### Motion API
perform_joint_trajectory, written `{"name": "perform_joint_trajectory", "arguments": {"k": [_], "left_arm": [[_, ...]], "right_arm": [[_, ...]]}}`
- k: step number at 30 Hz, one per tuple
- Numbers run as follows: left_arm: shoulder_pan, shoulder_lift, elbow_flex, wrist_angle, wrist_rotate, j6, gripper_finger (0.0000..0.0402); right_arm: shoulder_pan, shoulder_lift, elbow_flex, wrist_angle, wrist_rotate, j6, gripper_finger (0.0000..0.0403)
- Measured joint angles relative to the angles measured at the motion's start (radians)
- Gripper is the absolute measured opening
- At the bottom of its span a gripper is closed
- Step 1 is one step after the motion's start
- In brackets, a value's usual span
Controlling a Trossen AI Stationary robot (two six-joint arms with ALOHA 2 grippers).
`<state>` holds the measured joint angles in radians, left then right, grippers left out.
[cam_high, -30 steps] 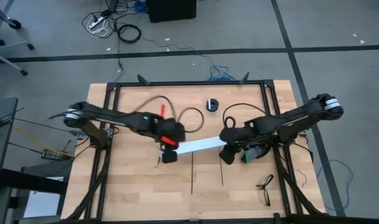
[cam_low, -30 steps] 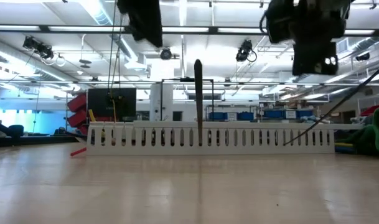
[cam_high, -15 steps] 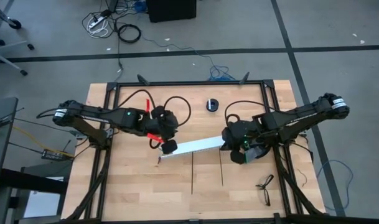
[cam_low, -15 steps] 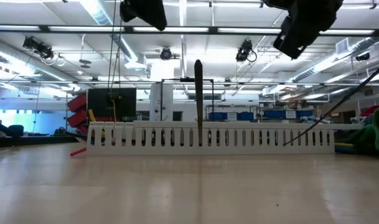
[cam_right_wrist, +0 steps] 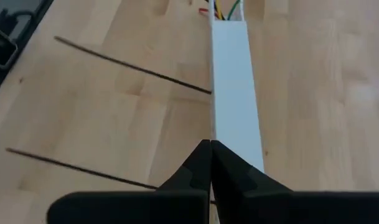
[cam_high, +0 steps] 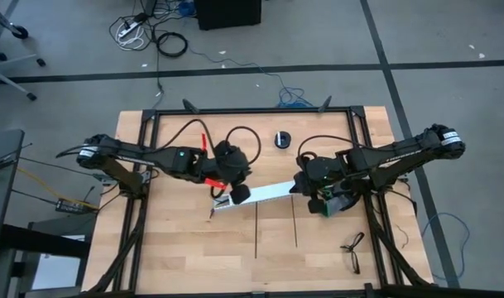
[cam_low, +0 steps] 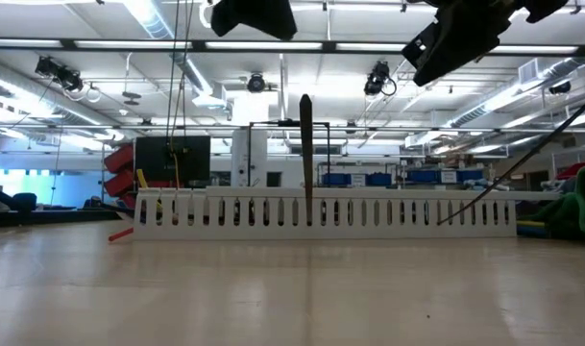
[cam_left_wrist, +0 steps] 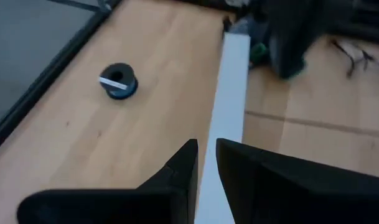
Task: Ziptie cables
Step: Close the white cable duct
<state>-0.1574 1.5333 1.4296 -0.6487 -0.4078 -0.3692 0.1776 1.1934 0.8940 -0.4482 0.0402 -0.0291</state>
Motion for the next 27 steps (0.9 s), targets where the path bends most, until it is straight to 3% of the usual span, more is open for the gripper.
{"name": "perform_joint_trajectory", "arguments": {"k": [7, 11, 15, 20, 23, 27], "left_arm": [[0.002, -0.001, 0.001, 0.022, -0.014, -0.088, 0.0051], [0.027, -0.001, 0.001, -0.102, 0.073, -0.02, 0.0063], [0.017, -0.011, 0.0, -0.206, 0.135, 0.129, 0.0101], [0.007, -0.051, -0.067, -0.318, 0.134, 0.154, 0.0161], [-0.003, -0.143, -0.189, -0.192, 0.14, 0.143, 0.0192], [-0.012, -0.311, -0.395, 0.005, 0.138, 0.004, 0.022]], "right_arm": [[-0.006, 0.001, 0.0, 0.014, 0.005, -0.035, 0.001], [-0.024, 0.001, 0.0, 0.036, 0.017, -0.024, 0.0037], [-0.033, 0.001, 0.0, 0.083, 0.03, 0.064, 0.0093], [-0.035, 0.026, 0.001, 0.16, 0.101, 0.183, 0.0183], [-0.035, 0.058, 0.002, 0.215, 0.103, 0.207, 0.0232], [-0.034, 0.112, 0.002, 0.269, 0.099, 0.175, 0.0282]]}}
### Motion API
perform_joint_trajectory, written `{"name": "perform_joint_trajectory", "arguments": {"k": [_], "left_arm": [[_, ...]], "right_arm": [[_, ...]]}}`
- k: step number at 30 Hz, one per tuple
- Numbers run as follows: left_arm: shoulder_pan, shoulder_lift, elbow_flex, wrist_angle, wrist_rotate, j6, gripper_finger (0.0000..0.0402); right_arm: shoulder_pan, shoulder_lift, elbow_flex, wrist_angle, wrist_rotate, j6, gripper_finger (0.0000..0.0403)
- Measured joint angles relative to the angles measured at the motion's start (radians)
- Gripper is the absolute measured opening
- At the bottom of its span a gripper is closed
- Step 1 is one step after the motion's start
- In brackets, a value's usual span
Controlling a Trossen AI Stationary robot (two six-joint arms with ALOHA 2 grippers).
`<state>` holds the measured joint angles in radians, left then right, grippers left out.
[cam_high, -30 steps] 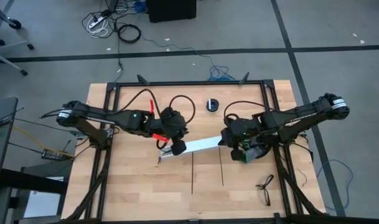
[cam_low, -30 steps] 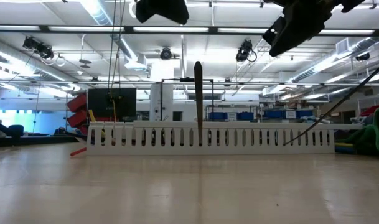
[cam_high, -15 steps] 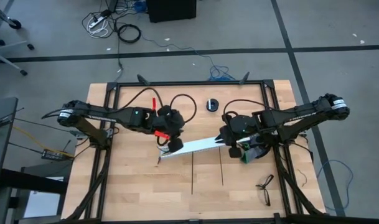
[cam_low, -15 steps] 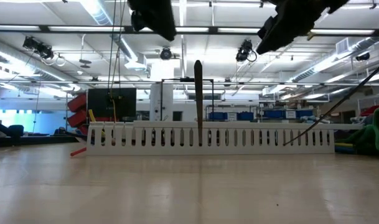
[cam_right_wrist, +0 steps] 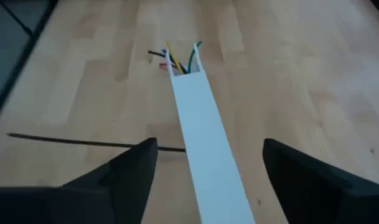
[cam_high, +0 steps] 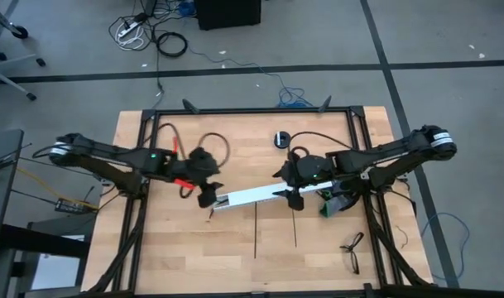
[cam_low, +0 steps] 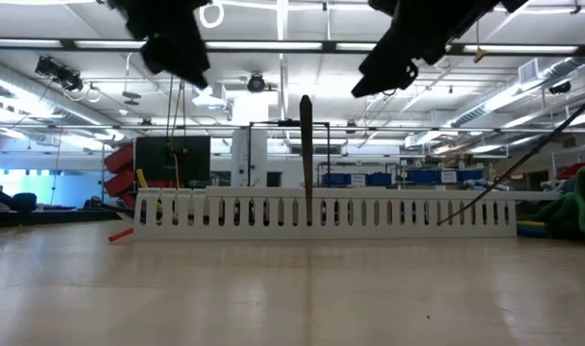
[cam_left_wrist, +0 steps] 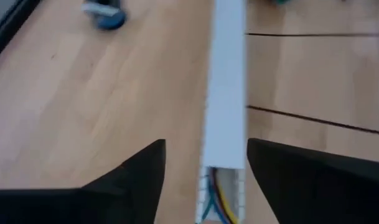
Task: Ziptie cables
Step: Close the white cable duct
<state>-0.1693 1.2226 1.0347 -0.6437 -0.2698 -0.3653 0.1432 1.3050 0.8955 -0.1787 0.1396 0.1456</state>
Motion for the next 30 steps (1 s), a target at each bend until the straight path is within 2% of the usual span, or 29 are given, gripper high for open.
{"name": "perform_joint_trajectory", "arguments": {"k": [3, 5, 8, 11, 16, 20, 30], "left_arm": [[-0.023, -0.089, -0.139, 0.109, -0.054, -0.073, 0.0232], [-0.044, -0.113, -0.208, 0.163, -0.055, -0.089, 0.0238], [-0.075, -0.098, -0.284, 0.206, -0.05, -0.133, 0.025], [-0.086, -0.067, -0.329, 0.272, -0.034, -0.196, 0.0262], [-0.098, -0.034, -0.364, 0.374, -0.034, -0.188, 0.0276], [-0.119, 0.006, -0.393, 0.356, -0.019, -0.163, 0.0281], [-0.16, 0.077, -0.402, 0.386, -0.007, -0.045, 0.0283]], "right_arm": [[0.0, 0.035, 0.001, 0.021, -0.001, -0.048, 0.0305], [0.0, 0.053, 0.007, 0.032, -0.002, -0.052, 0.0314], [-0.01, 0.091, 0.017, 0.018, -0.022, -0.062, 0.0322], [-0.039, 0.149, 0.038, 0.017, -0.121, -0.07, 0.0322], [-0.09, 0.235, 0.092, 0.023, -0.252, -0.076, 0.0319], [-0.129, 0.305, 0.125, 0.017, -0.316, -0.085, 0.0322], [-0.146, 0.406, 0.184, 0.0, -0.327, -0.086, 0.0323]]}}
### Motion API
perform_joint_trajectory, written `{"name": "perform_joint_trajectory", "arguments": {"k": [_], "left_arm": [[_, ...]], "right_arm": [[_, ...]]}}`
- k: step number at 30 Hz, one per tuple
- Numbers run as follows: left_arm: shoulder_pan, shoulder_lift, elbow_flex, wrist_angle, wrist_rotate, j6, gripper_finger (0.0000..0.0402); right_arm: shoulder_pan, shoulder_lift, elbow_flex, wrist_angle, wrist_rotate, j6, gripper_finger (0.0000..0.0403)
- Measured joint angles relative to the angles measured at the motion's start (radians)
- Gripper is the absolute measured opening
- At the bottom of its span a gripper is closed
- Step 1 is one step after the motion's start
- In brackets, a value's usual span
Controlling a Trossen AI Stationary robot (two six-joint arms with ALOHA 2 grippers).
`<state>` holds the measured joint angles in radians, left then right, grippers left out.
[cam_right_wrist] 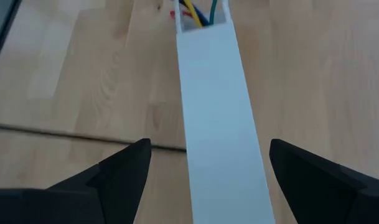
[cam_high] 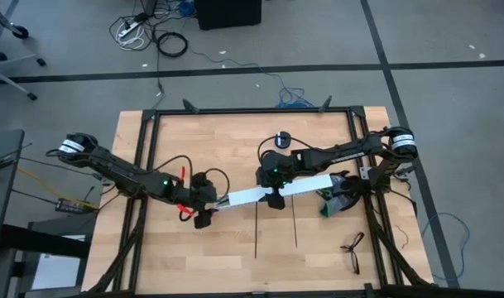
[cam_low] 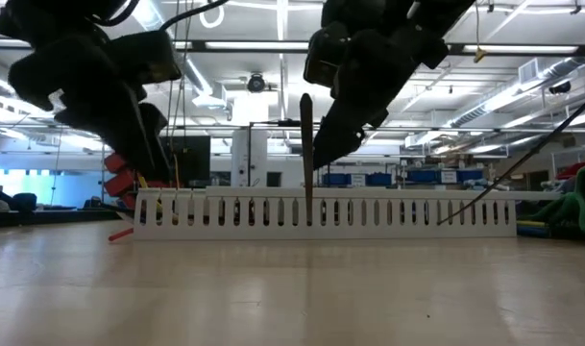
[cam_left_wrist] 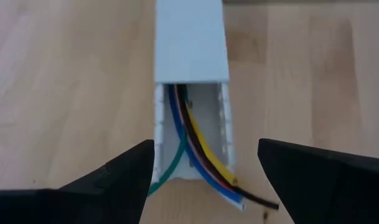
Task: Ziptie cables
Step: Close the white cable duct
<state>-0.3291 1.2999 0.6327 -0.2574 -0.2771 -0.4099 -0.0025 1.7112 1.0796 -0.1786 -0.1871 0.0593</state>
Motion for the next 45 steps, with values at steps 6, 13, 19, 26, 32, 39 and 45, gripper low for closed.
{"name": "perform_joint_trajectory", "arguments": {"k": [6, 13, 19, 26, 32, 39, 45], "left_arm": [[0.0, 0.075, 0.002, 0.009, -0.022, 0.016, 0.0283], [0.0, 0.131, 0.001, 0.05, -0.052, 0.014, 0.0283], [0.0, 0.154, 0.001, 0.143, -0.064, 0.038, 0.0283], [0.0, 0.188, 0.001, 0.163, -0.066, 0.037, 0.0283], [0.0, 0.201, 0.001, 0.186, -0.064, 0.036, 0.0283], [0.0, 0.201, 0.001, 0.193, -0.062, 0.032, 0.0282], [0.0, 0.2, 0.001, 0.193, -0.05, 0.031, 0.0282]], "right_arm": [[0.0, 0.006, 0.002, 0.008, 0.005, 0.026, 0.0323], [0.0, 0.006, 0.001, 0.015, 0.009, 0.046, 0.032], [0.013, 0.006, 0.001, 0.014, 0.007, 0.025, 0.0314], [0.026, 0.006, 0.001, 0.012, 0.052, -0.008, 0.0297], [0.027, 0.005, 0.001, 0.001, 0.113, -0.018, 0.0215], [0.027, 0.005, 0.001, 0.001, 0.108, -0.035, 0.0017], [0.026, 0.005, 0.001, -0.004, 0.106, -0.028, 0.0003]]}}
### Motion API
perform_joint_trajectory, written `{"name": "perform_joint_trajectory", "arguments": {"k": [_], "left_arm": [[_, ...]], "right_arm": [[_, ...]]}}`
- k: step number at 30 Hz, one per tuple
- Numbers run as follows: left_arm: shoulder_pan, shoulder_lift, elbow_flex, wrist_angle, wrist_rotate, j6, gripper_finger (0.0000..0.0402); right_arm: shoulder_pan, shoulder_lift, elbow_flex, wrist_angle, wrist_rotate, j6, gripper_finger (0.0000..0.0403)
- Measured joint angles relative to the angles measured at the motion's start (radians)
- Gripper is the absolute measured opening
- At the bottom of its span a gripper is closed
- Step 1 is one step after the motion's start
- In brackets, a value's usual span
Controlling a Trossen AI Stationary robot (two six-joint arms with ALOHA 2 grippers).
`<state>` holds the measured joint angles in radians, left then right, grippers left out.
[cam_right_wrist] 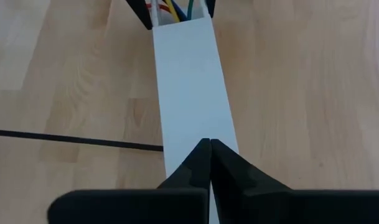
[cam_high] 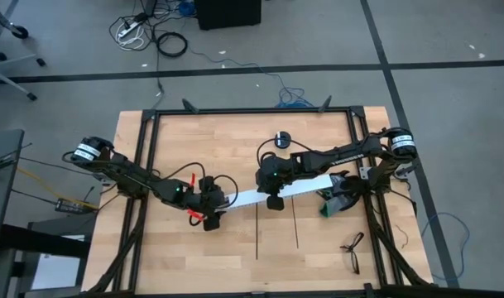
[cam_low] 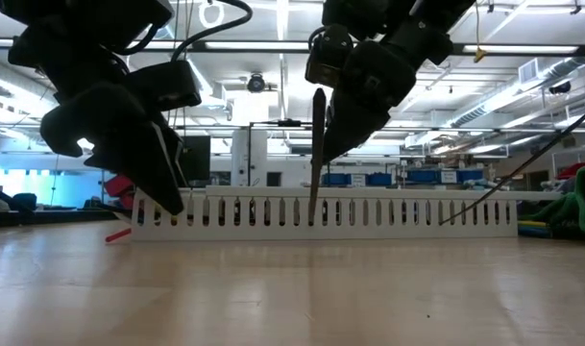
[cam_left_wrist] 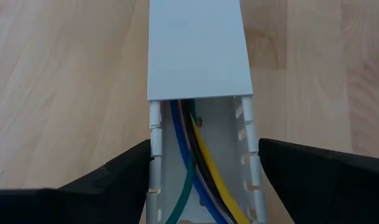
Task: Ziptie cables
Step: Close the white cable duct
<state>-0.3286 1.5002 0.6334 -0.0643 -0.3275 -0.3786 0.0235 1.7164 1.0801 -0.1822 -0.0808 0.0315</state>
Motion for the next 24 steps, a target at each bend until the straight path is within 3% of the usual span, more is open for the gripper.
{"name": "perform_joint_trajectory", "arguments": {"k": [24], "left_arm": [[0.0, -0.001, 0.0, 0.0, 0.003, -0.002, 0.028]], "right_arm": [[0.008, -0.002, -0.112, 0.089, -0.015, 0.083, 0.0]]}}
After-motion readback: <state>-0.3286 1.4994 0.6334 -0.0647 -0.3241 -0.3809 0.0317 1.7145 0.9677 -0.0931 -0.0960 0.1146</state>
